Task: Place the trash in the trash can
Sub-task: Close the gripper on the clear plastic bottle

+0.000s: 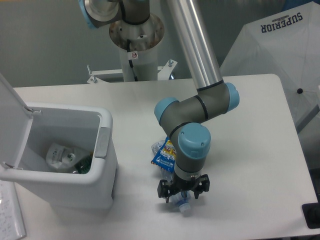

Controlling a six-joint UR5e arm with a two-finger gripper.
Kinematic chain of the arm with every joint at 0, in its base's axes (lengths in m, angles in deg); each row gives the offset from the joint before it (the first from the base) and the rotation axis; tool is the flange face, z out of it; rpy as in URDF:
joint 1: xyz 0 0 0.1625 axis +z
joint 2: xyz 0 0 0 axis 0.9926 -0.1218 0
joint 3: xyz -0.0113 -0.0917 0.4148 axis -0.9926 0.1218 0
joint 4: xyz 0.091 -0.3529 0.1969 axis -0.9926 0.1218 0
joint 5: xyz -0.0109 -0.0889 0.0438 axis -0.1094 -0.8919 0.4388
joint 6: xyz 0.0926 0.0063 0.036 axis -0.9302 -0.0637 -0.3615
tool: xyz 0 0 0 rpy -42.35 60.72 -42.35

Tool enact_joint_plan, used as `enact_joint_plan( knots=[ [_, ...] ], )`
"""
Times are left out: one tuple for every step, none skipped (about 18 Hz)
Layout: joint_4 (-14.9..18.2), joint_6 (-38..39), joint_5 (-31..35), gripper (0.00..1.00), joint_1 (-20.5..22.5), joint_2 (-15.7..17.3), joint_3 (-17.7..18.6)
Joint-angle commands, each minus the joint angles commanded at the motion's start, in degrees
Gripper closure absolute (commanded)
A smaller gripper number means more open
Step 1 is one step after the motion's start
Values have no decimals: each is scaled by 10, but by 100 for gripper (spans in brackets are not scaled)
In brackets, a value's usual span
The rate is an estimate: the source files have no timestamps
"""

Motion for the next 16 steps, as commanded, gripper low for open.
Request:
enact_joint_plan(
  knots=[
    [0, 0, 4, 4, 0, 0, 0],
    [1, 0, 13, 7, -1, 0, 0],
    [1, 1, 20, 7, -1, -2, -1],
    [1, 0, 21, 8, -1, -2, -1],
    [0, 0, 21, 10, -2, -2, -1],
    [0, 0, 21, 12, -2, -2, -1],
    [0, 0, 21, 14, -2, -2, -1],
    [0, 1, 22, 19, -2, -2, -1],
    [0, 3, 22, 20, -1, -2, -2],
    [0, 4, 22, 21, -2, -2, -2],
    [1, 4, 22, 23, -2, -2, -2],
    [1, 5, 22, 28, -2, -2, -2],
    [1, 5, 22, 30, -2, -2, -2],
    [1, 5, 22, 32, -2, -1, -2],
    [1, 4, 23, 33, -2, -1, -2],
    [1, 4, 23, 33, -2, -1, -2]
  ],
)
